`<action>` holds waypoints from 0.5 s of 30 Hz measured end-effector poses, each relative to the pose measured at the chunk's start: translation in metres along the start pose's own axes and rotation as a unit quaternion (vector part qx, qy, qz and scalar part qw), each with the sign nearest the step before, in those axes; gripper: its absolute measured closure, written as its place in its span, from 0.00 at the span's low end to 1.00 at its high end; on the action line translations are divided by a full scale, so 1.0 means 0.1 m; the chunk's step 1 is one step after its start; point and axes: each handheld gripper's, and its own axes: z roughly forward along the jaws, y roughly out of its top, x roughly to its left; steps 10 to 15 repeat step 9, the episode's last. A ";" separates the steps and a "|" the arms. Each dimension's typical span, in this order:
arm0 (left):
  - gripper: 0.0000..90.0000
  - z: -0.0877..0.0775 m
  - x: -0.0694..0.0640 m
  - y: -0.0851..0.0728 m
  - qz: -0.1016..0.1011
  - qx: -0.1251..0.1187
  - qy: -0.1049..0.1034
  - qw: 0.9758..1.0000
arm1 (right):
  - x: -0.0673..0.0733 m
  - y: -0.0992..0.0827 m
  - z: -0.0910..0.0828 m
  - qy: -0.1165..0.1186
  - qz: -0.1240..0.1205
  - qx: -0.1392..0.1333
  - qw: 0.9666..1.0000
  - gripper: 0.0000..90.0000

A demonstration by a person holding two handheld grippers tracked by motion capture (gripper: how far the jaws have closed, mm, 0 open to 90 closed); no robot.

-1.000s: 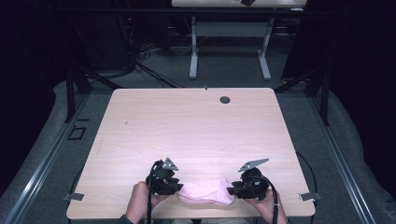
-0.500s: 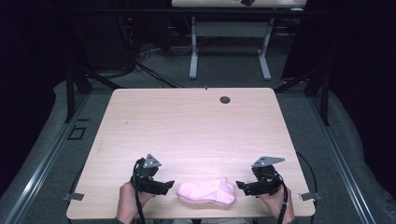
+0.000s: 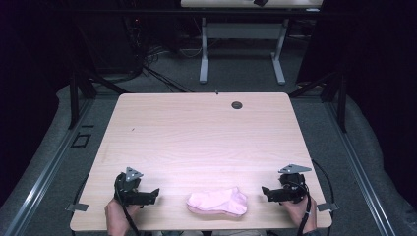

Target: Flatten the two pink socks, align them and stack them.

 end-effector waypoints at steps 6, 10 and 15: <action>0.00 0.07 0.09 -0.08 -0.014 -0.001 0.021 1.000 | -0.06 -0.04 0.07 -0.021 0.002 0.008 1.000 0.00; 0.00 0.09 0.11 -0.10 -0.009 -0.005 0.027 1.000 | -0.08 -0.06 0.10 -0.030 -0.003 0.007 1.000 0.00; 0.00 0.09 0.11 -0.10 -0.009 -0.005 0.027 1.000 | -0.08 -0.06 0.10 -0.030 -0.003 0.007 1.000 0.00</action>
